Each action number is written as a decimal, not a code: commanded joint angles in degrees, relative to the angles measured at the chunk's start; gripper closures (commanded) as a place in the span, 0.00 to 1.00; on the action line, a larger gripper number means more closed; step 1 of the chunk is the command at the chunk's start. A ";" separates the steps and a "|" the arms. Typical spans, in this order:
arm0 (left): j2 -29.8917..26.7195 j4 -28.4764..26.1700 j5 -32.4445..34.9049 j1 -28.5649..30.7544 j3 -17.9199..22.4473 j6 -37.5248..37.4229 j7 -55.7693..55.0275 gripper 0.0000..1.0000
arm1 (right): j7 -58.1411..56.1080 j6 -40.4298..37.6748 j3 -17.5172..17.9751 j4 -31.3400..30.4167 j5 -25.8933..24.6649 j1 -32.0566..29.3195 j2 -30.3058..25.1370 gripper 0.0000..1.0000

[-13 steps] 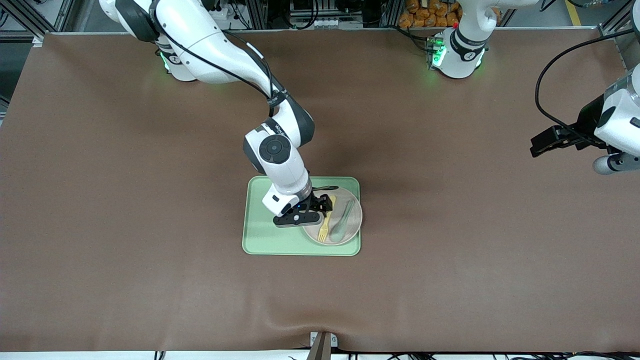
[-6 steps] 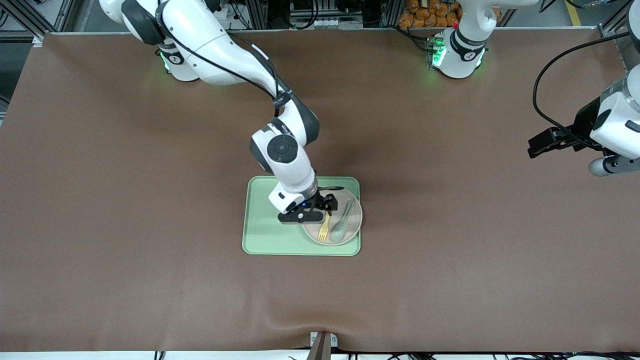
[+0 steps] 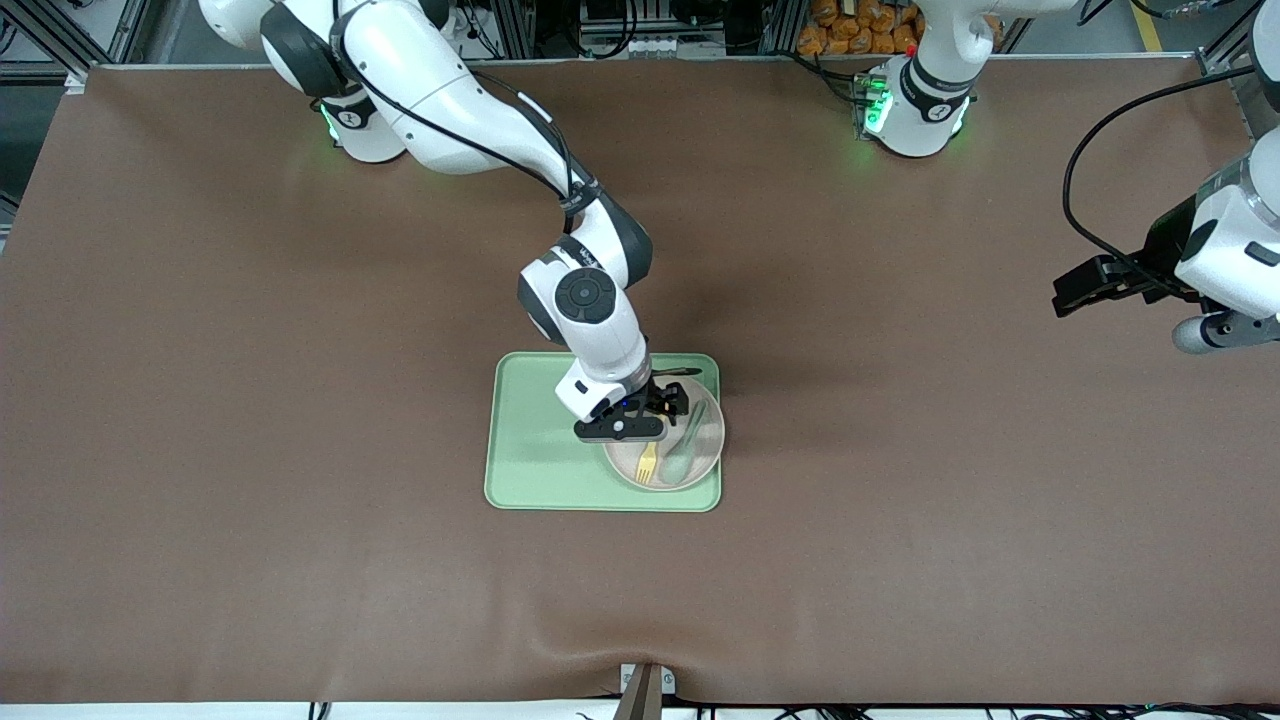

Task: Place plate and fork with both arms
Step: 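Lower the right gripper onto the yellow fork and grasp its handle, then lift the yellow fork out of the plate with the right gripper, then lower the fork onto the tray beside the plate and open the right gripper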

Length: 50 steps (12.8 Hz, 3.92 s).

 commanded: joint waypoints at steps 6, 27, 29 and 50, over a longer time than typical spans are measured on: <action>-1.75 -0.30 1.04 0.42 -0.07 -0.09 0.63 0.00 | 1.23 2.04 -0.15 2.56 0.86 1.16 4.55 0.00; -7.81 -5.04 -0.63 4.91 -0.96 -1.41 7.49 0.00 | -0.97 0.82 -0.23 2.13 0.60 2.21 0.61 1.00; -7.99 -5.74 -0.63 3.76 -0.34 -1.33 7.58 0.00 | -0.97 -2.16 -0.41 2.12 0.60 2.12 -0.98 1.00; -5.53 -5.22 -0.63 3.67 -1.39 0.26 8.02 0.00 | -1.91 -19.93 -8.67 -2.00 1.30 -4.55 -8.54 1.00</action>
